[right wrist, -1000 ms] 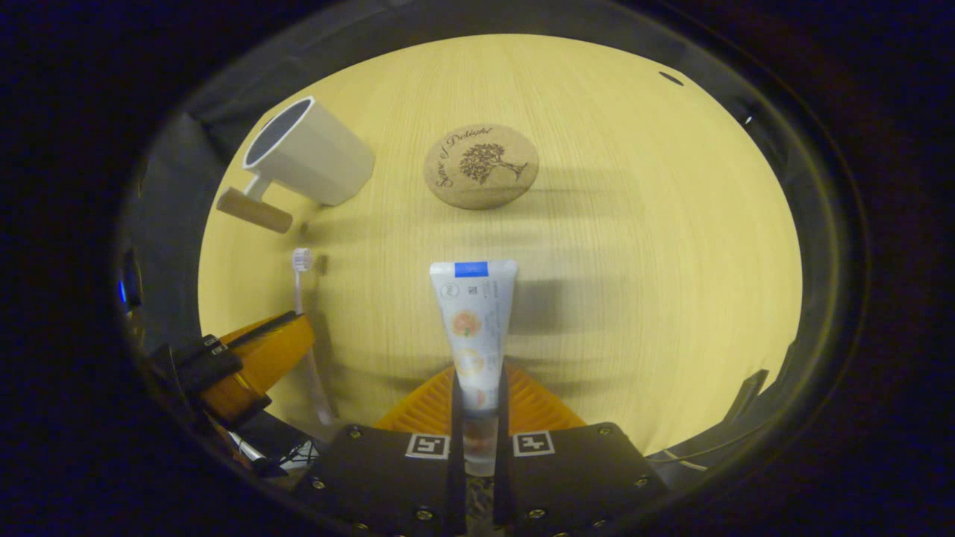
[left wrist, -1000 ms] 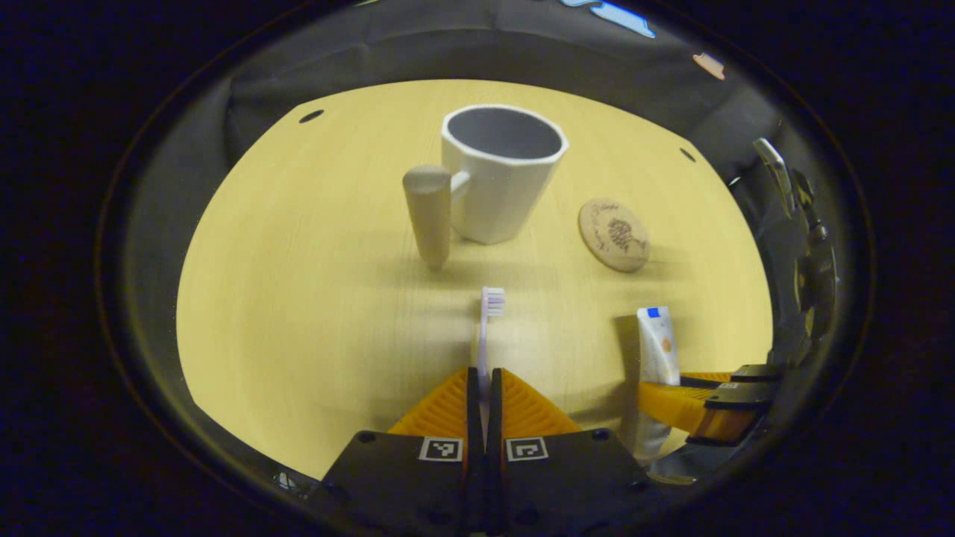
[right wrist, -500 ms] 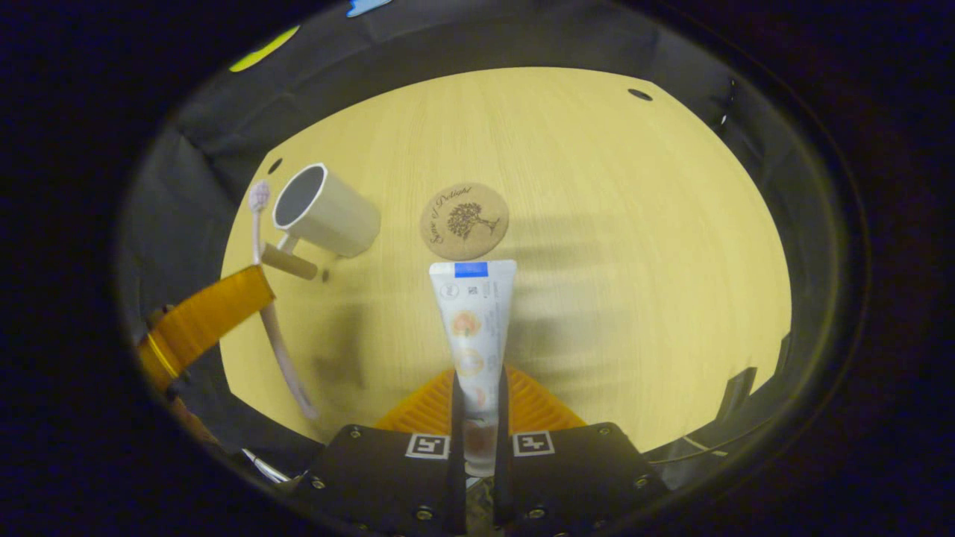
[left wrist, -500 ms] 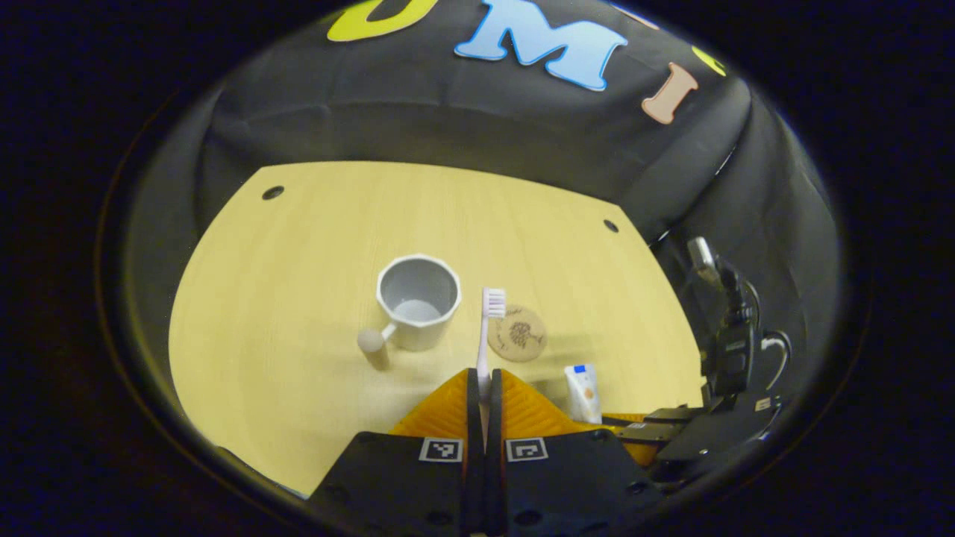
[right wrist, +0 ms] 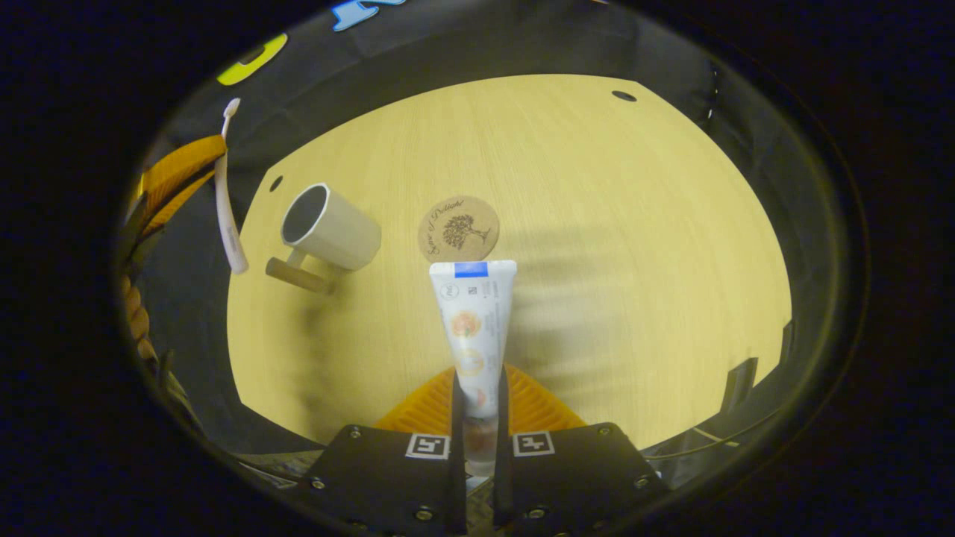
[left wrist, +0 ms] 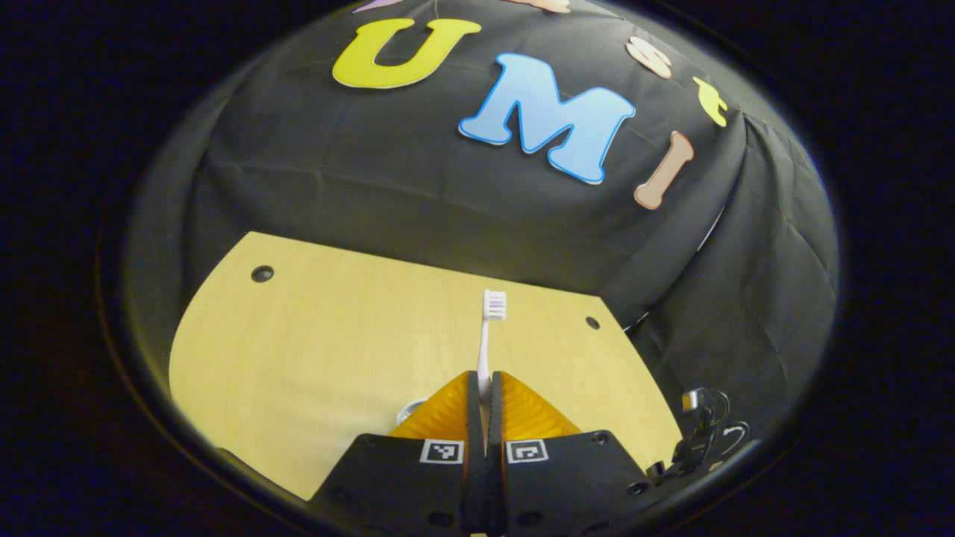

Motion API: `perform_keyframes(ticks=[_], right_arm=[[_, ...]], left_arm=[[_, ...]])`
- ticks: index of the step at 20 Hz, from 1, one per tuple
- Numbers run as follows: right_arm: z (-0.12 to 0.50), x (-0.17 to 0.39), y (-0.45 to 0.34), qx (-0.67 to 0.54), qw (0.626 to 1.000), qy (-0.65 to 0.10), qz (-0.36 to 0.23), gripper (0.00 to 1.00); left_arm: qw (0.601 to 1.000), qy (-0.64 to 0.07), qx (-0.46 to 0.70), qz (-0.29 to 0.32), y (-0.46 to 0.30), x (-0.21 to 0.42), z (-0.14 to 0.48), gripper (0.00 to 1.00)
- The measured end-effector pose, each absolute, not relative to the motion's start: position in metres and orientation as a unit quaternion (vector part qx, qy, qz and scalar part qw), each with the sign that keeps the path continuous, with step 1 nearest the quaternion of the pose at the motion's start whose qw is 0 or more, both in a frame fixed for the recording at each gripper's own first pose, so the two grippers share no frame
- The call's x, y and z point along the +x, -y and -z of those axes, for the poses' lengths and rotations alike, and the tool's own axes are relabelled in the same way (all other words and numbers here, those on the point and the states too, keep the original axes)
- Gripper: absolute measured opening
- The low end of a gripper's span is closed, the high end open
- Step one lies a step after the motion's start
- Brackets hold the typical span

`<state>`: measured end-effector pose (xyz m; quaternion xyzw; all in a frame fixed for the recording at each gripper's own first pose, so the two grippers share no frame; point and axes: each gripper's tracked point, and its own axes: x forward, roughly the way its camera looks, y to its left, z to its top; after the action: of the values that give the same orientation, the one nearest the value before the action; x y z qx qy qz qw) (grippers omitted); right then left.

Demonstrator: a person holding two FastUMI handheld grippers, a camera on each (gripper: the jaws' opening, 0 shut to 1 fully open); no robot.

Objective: Put the toothbrush and toothpaste on the desktop into the cup, then pick up the cup and place it on the coaster on the desktop.

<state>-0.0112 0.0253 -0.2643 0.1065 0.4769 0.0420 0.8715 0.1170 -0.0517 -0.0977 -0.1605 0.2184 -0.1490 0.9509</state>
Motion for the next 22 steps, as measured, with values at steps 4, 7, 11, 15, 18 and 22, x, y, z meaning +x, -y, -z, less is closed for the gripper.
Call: perform_keyframes(ticks=[4,7,11,15,18,22], right_arm=[[0.262,-0.014,-0.018,0.113,0.871,-0.477,-0.032,0.16],[0.26,-0.014,-0.012,0.115,0.871,-0.476,-0.022,0.16],[0.256,-0.012,-0.004,0.122,0.874,-0.471,-0.014,0.16],[0.243,-0.005,-0.005,0.123,0.879,-0.46,-0.021,0.16],[0.229,0.005,-0.012,0.127,0.887,-0.443,-0.034,0.16],[0.199,0.03,-0.025,0.131,0.901,-0.41,-0.054,0.16]], left_arm=[[0.952,-0.192,-0.169,0.166,0.049,0.155,0.099,0.06],[0.953,-0.198,-0.17,0.152,0.042,0.174,0.122,0.07],[0.956,-0.213,-0.146,0.143,0.038,0.183,0.161,0.07],[0.957,-0.221,-0.133,0.134,0.043,0.187,0.182,0.07],[0.962,-0.22,-0.114,0.116,0.029,0.182,0.194,0.08],[0.958,-0.234,-0.111,0.122,0.026,0.164,0.2,0.34]])
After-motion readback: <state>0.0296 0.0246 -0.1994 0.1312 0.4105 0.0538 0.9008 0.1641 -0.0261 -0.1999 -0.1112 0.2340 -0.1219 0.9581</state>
